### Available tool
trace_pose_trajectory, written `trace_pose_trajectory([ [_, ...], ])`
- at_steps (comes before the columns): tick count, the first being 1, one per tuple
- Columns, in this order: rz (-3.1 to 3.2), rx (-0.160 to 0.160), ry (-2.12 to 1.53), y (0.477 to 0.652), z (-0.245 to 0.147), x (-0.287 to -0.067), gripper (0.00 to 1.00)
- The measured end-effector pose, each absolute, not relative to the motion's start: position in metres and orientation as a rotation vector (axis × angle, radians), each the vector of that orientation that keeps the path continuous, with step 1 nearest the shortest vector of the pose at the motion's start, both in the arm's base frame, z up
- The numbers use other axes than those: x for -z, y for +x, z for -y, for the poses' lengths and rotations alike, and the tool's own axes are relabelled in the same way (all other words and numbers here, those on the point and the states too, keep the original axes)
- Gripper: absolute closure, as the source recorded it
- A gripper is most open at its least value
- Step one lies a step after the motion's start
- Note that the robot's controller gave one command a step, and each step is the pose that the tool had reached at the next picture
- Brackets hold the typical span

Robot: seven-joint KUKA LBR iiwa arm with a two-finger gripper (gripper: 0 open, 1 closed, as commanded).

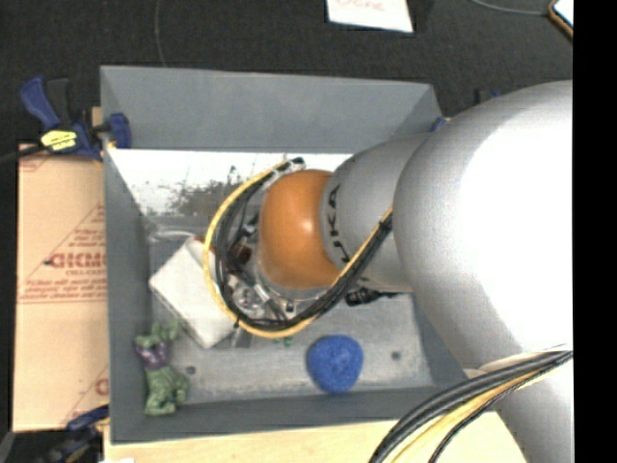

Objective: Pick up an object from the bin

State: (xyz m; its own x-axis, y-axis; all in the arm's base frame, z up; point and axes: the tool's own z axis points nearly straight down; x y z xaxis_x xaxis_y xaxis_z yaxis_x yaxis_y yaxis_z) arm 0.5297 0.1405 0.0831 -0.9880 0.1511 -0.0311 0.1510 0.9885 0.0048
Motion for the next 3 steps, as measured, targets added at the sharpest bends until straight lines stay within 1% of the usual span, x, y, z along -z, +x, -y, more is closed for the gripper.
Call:
trace_pose_trajectory([
  [1,-3.101,-0.003,0.234,0.530,-0.140,-0.083,1.00],
  [2,-3.093,-0.007,0.271,0.547,-0.130,-0.193,1.00],
  [3,-3.113,0.002,0.226,0.532,-0.129,-0.304,1.00],
])
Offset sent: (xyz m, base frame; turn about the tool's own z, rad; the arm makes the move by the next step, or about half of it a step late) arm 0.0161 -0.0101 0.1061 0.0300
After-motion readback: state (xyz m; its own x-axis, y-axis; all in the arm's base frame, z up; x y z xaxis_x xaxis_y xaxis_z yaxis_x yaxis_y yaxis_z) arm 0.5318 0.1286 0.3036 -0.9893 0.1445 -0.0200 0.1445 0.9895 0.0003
